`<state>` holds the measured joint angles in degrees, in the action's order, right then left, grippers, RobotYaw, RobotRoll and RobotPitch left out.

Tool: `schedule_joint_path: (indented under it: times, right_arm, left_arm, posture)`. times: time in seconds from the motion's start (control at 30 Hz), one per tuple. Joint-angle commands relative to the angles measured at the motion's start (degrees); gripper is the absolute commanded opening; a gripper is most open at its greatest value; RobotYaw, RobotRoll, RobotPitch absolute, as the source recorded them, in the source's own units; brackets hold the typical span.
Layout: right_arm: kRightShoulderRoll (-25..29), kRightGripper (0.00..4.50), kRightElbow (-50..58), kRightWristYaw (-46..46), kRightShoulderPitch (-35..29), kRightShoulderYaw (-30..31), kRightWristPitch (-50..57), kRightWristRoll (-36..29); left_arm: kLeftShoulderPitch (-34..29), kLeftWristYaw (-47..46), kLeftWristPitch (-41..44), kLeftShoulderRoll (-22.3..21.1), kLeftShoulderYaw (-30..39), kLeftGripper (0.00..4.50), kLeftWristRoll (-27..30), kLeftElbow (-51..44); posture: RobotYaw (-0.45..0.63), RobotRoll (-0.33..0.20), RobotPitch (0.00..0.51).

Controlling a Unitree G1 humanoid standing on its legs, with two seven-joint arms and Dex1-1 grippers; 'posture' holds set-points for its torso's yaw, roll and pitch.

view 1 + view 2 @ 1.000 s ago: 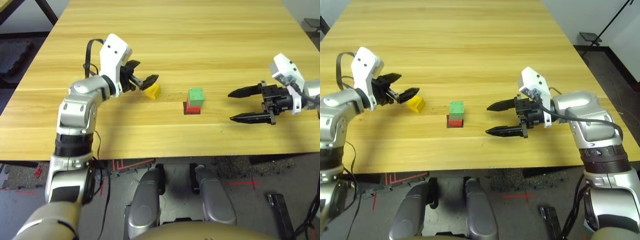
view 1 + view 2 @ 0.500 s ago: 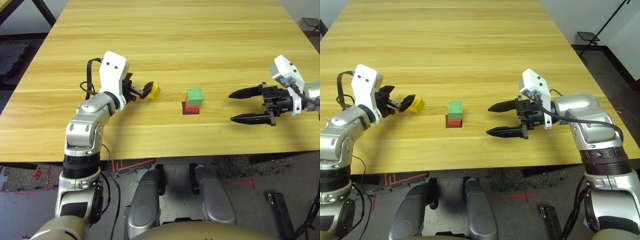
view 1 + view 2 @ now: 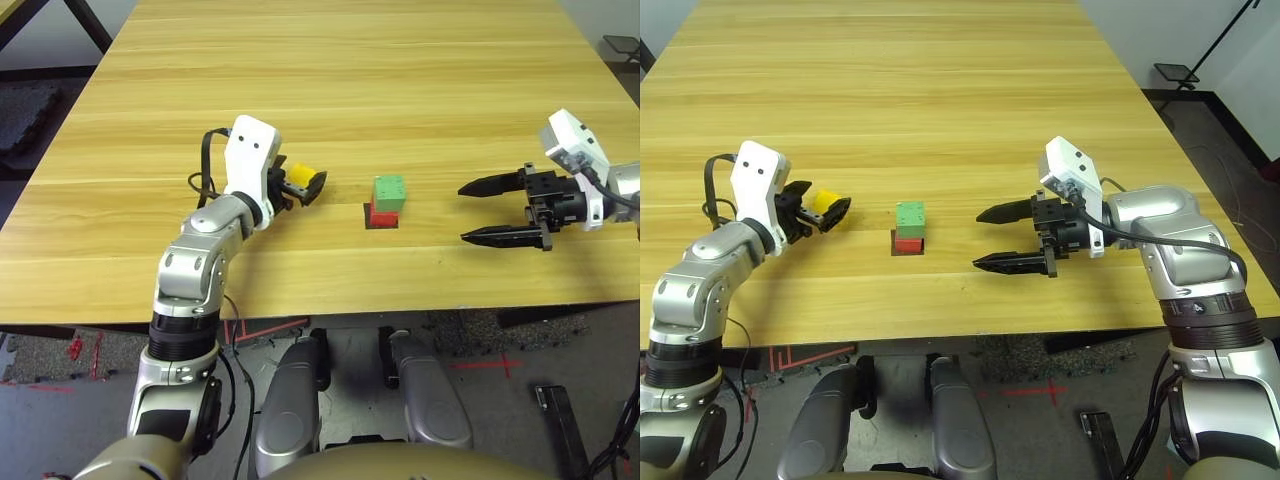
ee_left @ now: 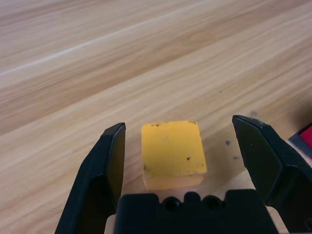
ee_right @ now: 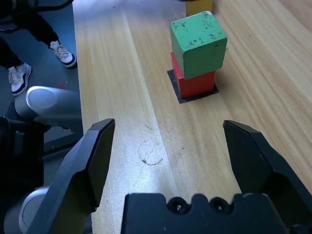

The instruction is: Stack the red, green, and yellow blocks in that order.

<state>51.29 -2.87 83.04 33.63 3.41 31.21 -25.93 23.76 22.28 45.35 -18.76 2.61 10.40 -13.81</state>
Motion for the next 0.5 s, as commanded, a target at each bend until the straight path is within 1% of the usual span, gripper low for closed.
schedule_joint_path:
  times: [0.03,0.23,0.37,0.4,0.43,0.5]
  right_arm:
    - [-0.05,4.50,0.23,0.09,0.32,0.04,-0.32,0.00]
    - [-0.04,4.50,0.20,0.18,0.51,0.23,-0.40,0.14]
    - [-0.17,4.50,-0.05,0.25,0.78,0.56,-0.65,0.41]
    - [-0.21,4.50,-0.07,0.25,0.83,0.63,-0.67,0.44]
    - [-0.27,4.50,-0.08,0.23,0.90,0.69,-0.67,0.44]
    - [-0.40,4.50,-0.18,0.20,1.07,0.83,-0.76,0.51]
  left_arm:
    - [-1.98,-0.22,-1.84,-0.35,-1.31,4.48,-0.72,2.04]
    - [-2.56,-0.66,-4.35,-0.68,-2.06,4.48,-1.96,4.35]
    - [-1.76,-0.67,-6.19,0.19,-1.46,4.48,-1.13,5.53]
    - [-1.60,-0.69,-6.44,0.30,-1.39,4.19,-1.05,5.78]
    - [-1.50,-0.59,-6.62,0.34,-1.37,4.08,-0.94,5.99]
    - [-1.37,-0.56,-7.00,0.52,-1.25,3.53,-0.70,6.44]
  posture:
    - [0.16,0.075,0.243]
    - [0.16,0.069,0.240]
    - [0.16,0.068,0.239]
    - [0.16,0.068,0.239]
    - [0.16,0.068,0.239]
    - [0.16,0.068,0.239]
